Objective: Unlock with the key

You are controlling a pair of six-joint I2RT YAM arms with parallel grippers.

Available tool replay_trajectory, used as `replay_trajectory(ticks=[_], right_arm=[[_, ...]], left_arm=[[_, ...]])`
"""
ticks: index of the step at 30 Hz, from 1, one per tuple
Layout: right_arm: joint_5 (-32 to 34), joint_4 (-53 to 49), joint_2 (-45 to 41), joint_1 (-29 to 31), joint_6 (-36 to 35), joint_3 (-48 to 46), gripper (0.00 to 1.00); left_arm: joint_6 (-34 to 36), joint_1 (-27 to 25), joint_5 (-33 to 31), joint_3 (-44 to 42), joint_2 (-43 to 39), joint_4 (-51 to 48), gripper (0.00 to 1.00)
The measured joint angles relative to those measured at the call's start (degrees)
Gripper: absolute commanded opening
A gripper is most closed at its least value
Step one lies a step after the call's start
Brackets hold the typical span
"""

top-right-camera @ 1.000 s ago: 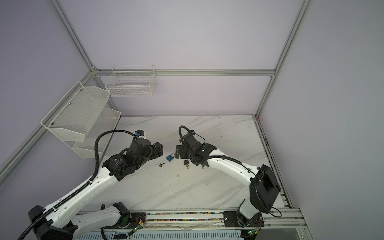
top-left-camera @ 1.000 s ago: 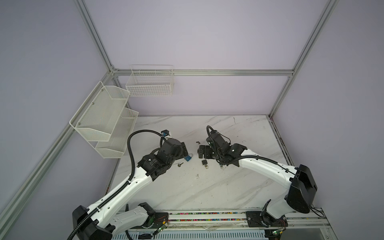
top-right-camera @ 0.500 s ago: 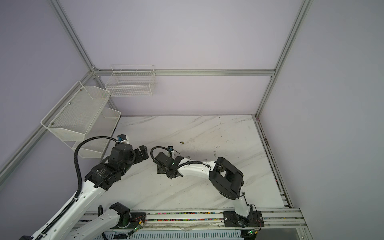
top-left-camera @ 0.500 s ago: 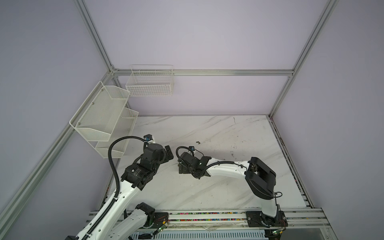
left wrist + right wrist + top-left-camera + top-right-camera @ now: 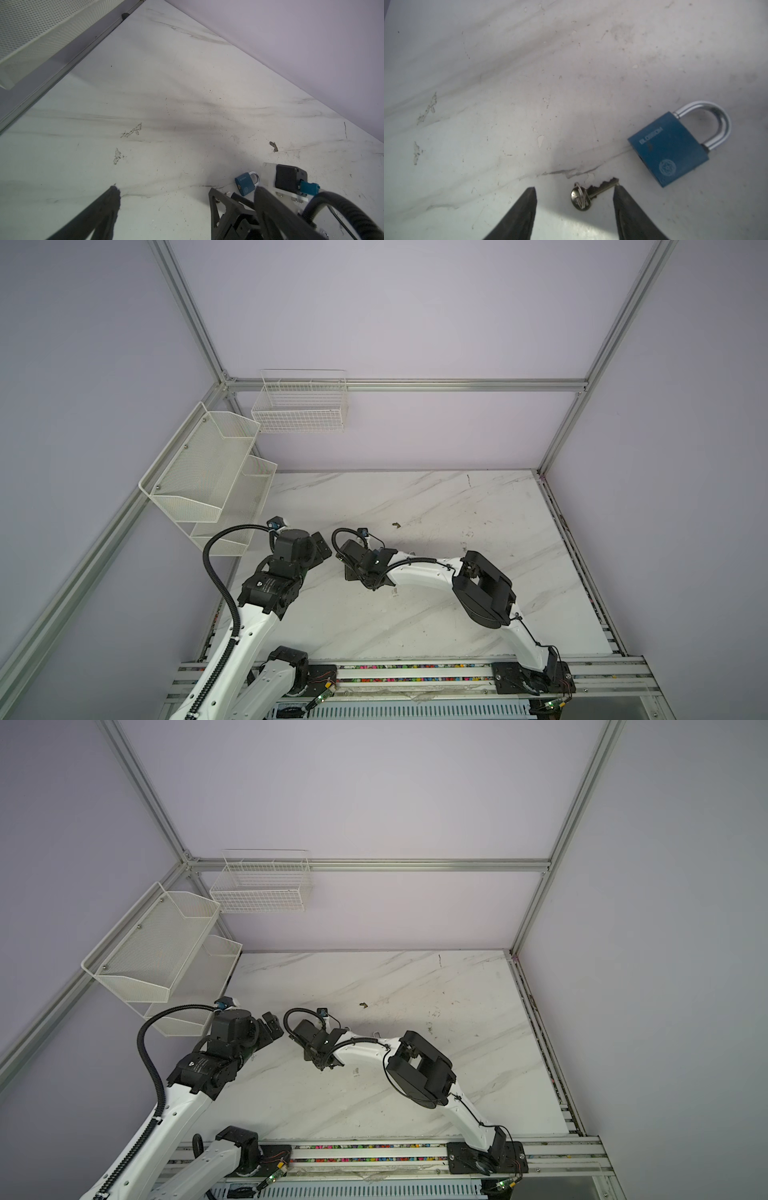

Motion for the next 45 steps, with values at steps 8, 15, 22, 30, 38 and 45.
replay_trajectory(ticks=[8, 15, 22, 30, 38, 45], right_arm=[[-1.33, -0.42, 1.11, -0.15, -6.29, 1.70, 0.43], [-2.54, -1.03, 2.80, -0.52, -9.51, 3.32, 0.41], [-2.95, -2.43, 3.65, -0.55, -11.26, 4.37, 0.35], [-3.13, -4.24, 4.00, -0.55, -12.74, 5.20, 0.31], [-1.86, -5.99, 4.00, -0.55, -15.72, 5.44, 0.24], [-1.62, -6.73, 4.00, -0.55, -17.00, 5.51, 0.15]], left_arm=[[-1.31, 1.86, 1.88, -1.53, -0.35, 0.74, 1.00], [-2.62, 2.84, 3.21, -1.95, -0.50, 0.79, 1.00], [-3.43, 3.17, 3.85, -2.03, -0.50, 0.90, 1.00], [-4.11, 3.23, 4.66, -2.23, -0.52, 0.98, 1.00], [-4.66, 3.54, 5.31, -2.23, -0.85, 0.94, 1.00], [-6.34, 3.54, 6.97, -2.34, -1.92, 0.83, 1.00]])
